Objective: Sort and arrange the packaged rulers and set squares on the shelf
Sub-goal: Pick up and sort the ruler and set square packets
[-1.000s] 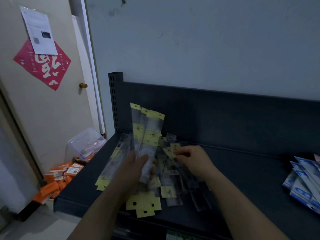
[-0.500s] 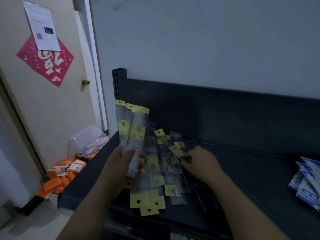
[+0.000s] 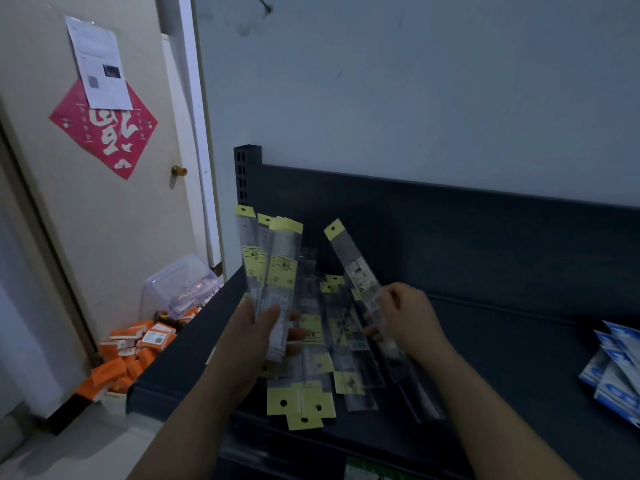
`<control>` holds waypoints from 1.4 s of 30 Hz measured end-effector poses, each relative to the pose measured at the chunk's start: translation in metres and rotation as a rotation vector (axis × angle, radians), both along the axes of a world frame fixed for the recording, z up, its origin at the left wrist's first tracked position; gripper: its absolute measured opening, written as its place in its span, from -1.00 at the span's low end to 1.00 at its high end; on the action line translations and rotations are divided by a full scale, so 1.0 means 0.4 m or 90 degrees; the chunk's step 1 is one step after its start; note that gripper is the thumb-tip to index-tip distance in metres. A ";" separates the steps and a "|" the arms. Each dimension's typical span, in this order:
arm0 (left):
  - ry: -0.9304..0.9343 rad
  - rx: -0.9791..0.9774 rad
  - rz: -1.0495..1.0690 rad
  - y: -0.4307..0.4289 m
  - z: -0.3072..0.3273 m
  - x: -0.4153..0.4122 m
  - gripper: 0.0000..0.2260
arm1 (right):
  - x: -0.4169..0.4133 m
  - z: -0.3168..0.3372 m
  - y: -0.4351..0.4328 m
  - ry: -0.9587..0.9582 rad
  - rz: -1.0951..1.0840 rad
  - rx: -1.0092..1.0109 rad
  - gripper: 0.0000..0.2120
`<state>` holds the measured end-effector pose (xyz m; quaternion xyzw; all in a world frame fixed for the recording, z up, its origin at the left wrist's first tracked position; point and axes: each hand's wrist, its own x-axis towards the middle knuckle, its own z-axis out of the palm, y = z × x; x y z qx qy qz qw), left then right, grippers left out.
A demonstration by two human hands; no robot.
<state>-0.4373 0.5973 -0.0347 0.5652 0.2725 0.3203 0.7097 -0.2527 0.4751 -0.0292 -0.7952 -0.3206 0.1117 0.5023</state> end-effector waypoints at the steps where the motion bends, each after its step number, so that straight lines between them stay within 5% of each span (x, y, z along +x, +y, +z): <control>1: -0.010 -0.007 -0.006 -0.009 0.001 0.005 -0.81 | -0.010 0.007 -0.001 0.103 0.033 0.040 -0.76; 7: 0.014 0.045 -0.037 -0.071 -0.010 0.045 -0.88 | -0.078 0.032 0.015 0.213 0.127 0.111 -0.78; 10: 0.078 0.142 -0.013 -0.076 -0.023 0.054 -0.75 | -0.114 0.023 0.034 0.250 0.218 0.092 -0.74; 18: 0.070 0.157 0.006 -0.062 -0.026 0.031 -0.78 | -0.131 0.023 0.024 0.128 0.318 -0.039 -0.66; 22: -0.032 0.007 0.025 -0.023 -0.002 -0.015 -0.82 | -0.103 0.011 0.004 -0.033 0.209 -0.118 -0.66; 24: -0.021 0.034 0.049 -0.004 0.011 -0.047 -0.84 | -0.100 -0.001 -0.010 -0.057 0.200 -0.151 -0.66; 29: 0.034 0.048 0.094 0.022 -0.002 -0.091 -0.90 | -0.114 -0.023 -0.018 -0.199 0.281 -0.341 -0.44; 36: 0.059 0.029 0.078 0.022 -0.006 -0.096 -0.85 | -0.094 -0.029 0.004 -0.263 0.211 -0.317 -0.61; 42: 0.062 0.015 0.083 0.025 -0.006 -0.096 -0.82 | -0.119 -0.048 0.032 -0.282 0.379 -0.326 -0.57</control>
